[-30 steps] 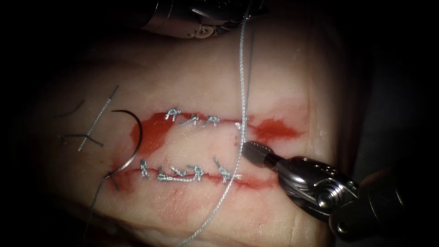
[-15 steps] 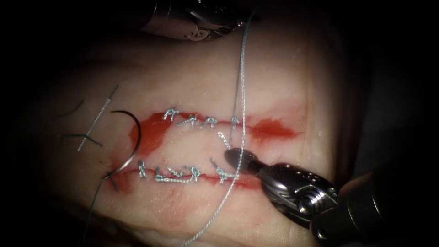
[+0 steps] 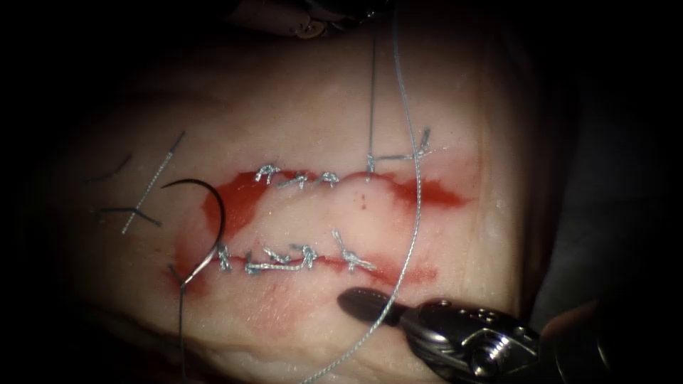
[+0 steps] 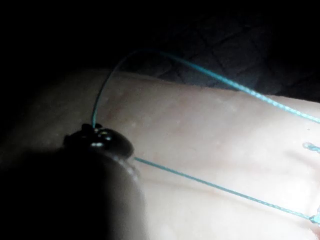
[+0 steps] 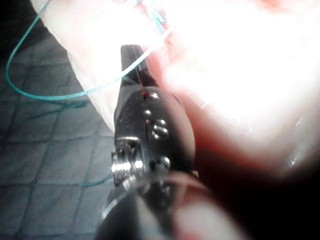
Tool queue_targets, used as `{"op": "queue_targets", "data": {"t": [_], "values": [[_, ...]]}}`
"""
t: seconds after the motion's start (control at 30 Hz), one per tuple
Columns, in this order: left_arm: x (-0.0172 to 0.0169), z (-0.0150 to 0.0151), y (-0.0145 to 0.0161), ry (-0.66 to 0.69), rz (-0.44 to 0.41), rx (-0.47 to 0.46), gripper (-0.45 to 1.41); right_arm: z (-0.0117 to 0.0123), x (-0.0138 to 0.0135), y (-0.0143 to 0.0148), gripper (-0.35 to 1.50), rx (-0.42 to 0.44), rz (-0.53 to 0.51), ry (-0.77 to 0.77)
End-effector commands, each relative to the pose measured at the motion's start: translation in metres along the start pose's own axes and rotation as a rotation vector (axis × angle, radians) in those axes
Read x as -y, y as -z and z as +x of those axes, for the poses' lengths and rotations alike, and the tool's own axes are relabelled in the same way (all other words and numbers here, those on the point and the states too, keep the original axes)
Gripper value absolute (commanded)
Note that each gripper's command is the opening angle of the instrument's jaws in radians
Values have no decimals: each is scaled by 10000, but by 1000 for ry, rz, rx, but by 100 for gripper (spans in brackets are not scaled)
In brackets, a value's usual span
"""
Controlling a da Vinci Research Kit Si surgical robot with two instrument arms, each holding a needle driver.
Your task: Wound Closure
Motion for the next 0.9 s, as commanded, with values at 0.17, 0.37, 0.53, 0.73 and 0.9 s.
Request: {"op": "queue_targets", "data": {"t": [0.17,0.37,0.53,0.73,0.9], "values": [[25,-14,48,205,122,144,-45,-29,22,9,37,235,-26,-26],[62,-37,134,408,260,279,-45,-42,35,29,83,265,-56,1],[81,-48,171,485,319,336,-45,-46,36,37,91,249,-78,5],[84,-61,177,486,375,370,-45,-49,57,48,101,243,-81,38],[81,-57,176,481,366,370,-45,-50,79,39,99,279,-23,19]]}}
